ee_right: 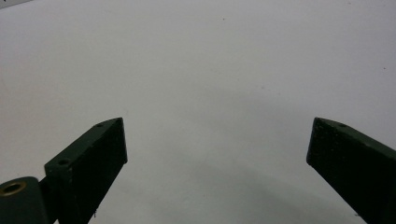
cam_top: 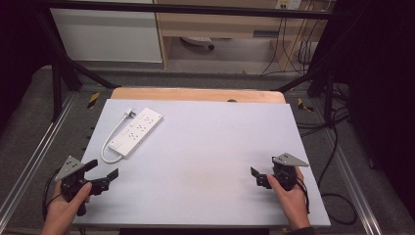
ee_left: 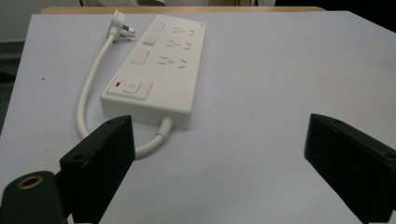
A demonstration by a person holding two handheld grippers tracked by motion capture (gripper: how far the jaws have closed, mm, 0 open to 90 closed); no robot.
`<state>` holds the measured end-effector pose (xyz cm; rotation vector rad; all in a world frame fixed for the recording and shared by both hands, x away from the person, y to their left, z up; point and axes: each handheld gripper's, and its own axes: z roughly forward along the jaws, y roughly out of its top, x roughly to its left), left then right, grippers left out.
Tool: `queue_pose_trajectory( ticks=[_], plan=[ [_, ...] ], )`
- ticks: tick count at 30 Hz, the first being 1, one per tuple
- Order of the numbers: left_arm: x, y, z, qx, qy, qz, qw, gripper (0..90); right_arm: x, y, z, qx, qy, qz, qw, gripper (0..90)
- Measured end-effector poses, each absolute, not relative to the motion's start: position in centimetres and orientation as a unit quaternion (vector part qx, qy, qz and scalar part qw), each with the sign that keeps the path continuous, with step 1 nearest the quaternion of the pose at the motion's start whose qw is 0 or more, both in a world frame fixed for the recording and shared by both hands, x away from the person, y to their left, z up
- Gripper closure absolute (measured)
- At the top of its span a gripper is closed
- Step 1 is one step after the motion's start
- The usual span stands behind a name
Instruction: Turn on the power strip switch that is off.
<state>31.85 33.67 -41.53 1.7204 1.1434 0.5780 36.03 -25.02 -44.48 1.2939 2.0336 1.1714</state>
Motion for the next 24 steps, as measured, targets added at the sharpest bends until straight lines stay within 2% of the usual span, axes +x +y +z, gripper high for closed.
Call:
queue_pose_trajectory(
  ticks=[13, 24],
  plan=[
    [32.2, 33.4, -41.3, 0.700, 0.463, 0.217, 0.498, 6.7, 35.8, -24.7, -44.1, 0.456, 0.738, 0.434, 0.243, 4.7],
    [33.9, 32.6, -40.3, 0.704, 0.460, 0.222, 0.494, 7.1, 35.5, -24.7, -43.4, 0.431, 0.733, 0.459, 0.255, 4.9]
  ],
)
